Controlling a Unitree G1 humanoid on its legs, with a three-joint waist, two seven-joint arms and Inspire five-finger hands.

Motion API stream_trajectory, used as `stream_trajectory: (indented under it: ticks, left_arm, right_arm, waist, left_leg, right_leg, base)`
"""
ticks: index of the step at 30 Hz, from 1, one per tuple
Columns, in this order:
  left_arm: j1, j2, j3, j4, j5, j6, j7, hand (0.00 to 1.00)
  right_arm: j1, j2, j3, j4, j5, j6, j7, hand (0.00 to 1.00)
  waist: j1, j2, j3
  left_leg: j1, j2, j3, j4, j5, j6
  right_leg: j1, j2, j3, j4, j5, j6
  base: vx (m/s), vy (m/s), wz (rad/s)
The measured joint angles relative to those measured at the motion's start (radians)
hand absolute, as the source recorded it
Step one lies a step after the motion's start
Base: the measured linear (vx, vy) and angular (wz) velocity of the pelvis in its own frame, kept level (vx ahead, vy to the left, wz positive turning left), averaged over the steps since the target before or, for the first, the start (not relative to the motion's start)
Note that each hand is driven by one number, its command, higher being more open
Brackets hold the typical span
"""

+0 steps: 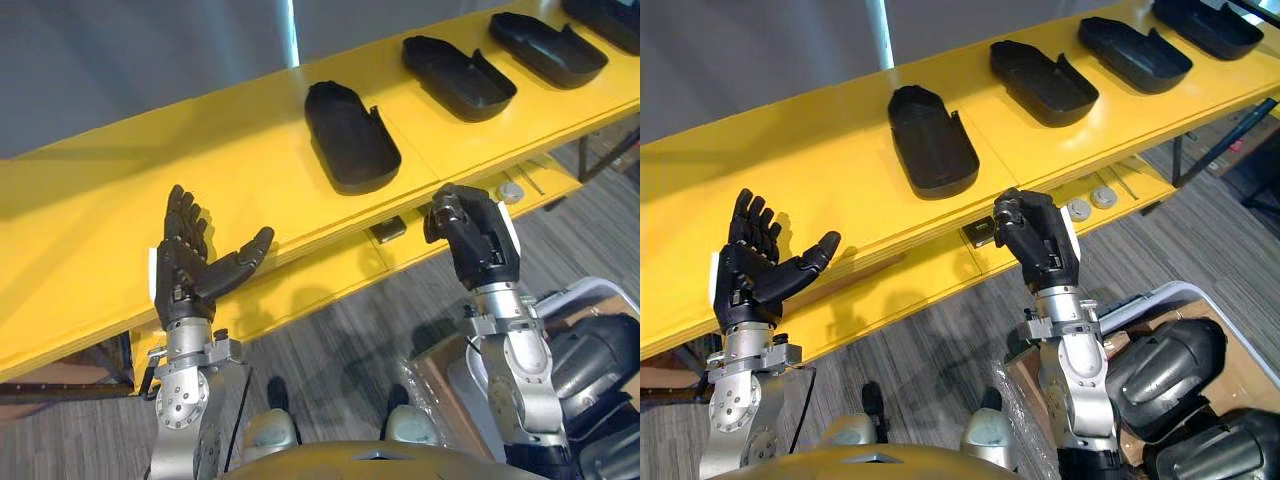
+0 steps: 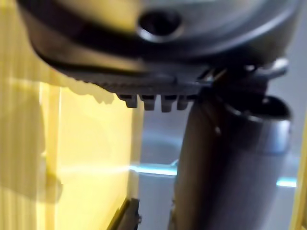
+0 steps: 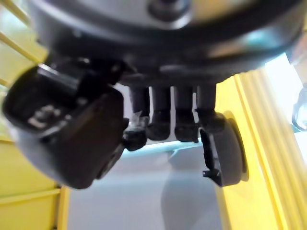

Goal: Walk over and take three plastic housings, then place them on the shelf

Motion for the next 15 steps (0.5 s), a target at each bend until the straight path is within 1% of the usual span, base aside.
stream_trajectory:
  ticks: [1, 2, 3, 8, 11, 15]
  left_arm:
    - [0.001, 0.0, 0.005, -0.001, 0.0, 0.0, 0.0, 1.0]
    - [0.001, 0.0, 0.008, -0.004, 0.0, 0.0, -0.001, 1.0]
    - [0.002, 0.0, 0.009, -0.009, 0.0, 0.0, -0.003, 1.0]
    - [0.007, -0.001, 0.021, -0.022, 0.002, 0.0, -0.018, 1.0]
    - [0.009, -0.003, 0.041, -0.049, 0.002, 0.0, -0.034, 1.0]
    - [0.01, -0.004, 0.047, -0.048, 0.002, 0.0, -0.044, 1.0]
  right_arm:
    - [-0.01, 0.0, 0.005, 0.012, 0.0, 0.0, -0.005, 0.0]
    - [-0.022, 0.001, 0.015, 0.028, -0.008, -0.001, -0.022, 0.0]
    - [-0.039, 0.001, 0.017, 0.05, -0.038, -0.001, -0.037, 0.0]
    - [-0.127, 0.005, 0.032, 0.155, -0.074, -0.002, -0.1, 0.0]
    - [-0.173, 0.006, 0.033, 0.22, -0.077, -0.002, -0.126, 0.0]
    - [-0.227, 0.017, 0.034, 0.302, -0.112, -0.002, -0.156, 0.0]
  waist:
    - [0.004, 0.0, 0.0]
    - [0.015, 0.001, 0.001]
    - [0.021, 0.001, 0.001]
    - [0.029, 0.002, 0.007]
    - [0.046, 0.007, 0.02]
    - [0.05, 0.009, 0.021]
  left_leg:
    - [-0.001, 0.0, -0.003, -0.001, 0.001, 0.0]
    - [-0.001, -0.001, -0.007, -0.002, 0.003, 0.0]
    - [-0.002, -0.002, -0.015, -0.003, 0.005, 0.001]
    - [-0.012, -0.006, -0.049, -0.02, 0.026, 0.003]
    - [-0.015, -0.006, -0.066, -0.023, 0.035, 0.004]
    - [-0.019, -0.009, -0.084, -0.023, 0.04, 0.004]
  right_leg:
    - [0.002, 0.0, -0.002, 0.0, 0.0, 0.0]
    - [0.003, 0.0, -0.006, 0.0, -0.001, -0.001]
    - [0.007, -0.001, -0.013, 0.0, -0.001, -0.001]
    - [0.014, -0.002, -0.049, 0.001, -0.003, -0.004]
    - [0.016, -0.003, -0.062, 0.008, -0.006, -0.006]
    - [0.023, -0.005, -0.078, 0.012, -0.009, -0.006]
  base:
    - [-0.02, -0.005, 0.15]
    - [-0.02, -0.002, 0.13]
    - [-0.01, -0.001, 0.16]
    - [-0.02, -0.004, 0.22]
    - [-0.02, -0.006, 0.12]
    - [-0.02, -0.008, 0.14]
